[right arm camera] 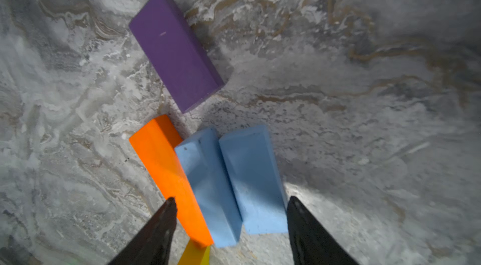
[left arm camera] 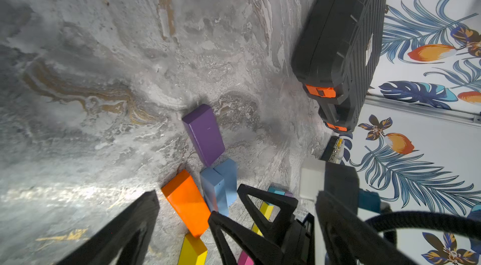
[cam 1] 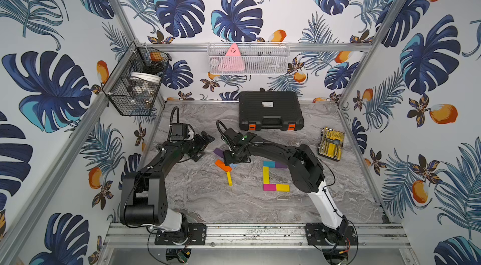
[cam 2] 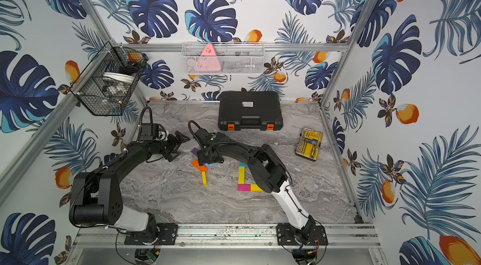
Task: Assemble the letter c with building blocks
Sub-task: Adjust the building block at the center of the board, then move the building block to the center of the board.
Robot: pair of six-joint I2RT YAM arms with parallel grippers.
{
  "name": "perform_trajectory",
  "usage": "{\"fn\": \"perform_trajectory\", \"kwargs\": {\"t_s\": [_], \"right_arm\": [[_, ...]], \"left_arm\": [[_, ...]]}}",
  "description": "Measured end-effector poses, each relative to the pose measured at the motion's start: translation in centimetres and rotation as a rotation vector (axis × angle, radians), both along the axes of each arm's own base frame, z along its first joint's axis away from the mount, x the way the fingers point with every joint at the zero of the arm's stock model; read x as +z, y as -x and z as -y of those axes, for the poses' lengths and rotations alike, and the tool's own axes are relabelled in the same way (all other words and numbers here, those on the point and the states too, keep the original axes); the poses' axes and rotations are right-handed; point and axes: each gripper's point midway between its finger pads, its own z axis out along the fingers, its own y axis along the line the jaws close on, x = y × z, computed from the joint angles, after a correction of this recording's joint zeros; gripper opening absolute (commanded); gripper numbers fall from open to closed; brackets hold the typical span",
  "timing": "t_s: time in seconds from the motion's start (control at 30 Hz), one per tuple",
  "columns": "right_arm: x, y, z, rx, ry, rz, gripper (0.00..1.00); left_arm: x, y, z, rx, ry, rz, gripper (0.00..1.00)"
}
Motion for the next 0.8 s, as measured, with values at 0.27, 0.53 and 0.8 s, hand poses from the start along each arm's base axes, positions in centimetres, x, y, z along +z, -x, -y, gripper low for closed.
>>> {"fn": "perform_trajectory", "kwargs": {"t_s": [0.27,0.53,0.8], "right_arm": [[-0.7,0.8,-1.8,0.006,-0.074,-0.063,0.55],[0.5,3.2,-3.6,0.053,-0.13,-0.081,0.74],[1.6,1.6,-1.3,-0.012,-0.063,0.018,0.73]], "left_arm": [[0.4,-0.4,-0.3,0.011,-0.007,0.012,0.99],[0.7,-0.4,-0.6,0.033,0.002,0.011,0.99],[0.8,-0.4,-0.7,0.038,0.007,0.012,0.99]]}}
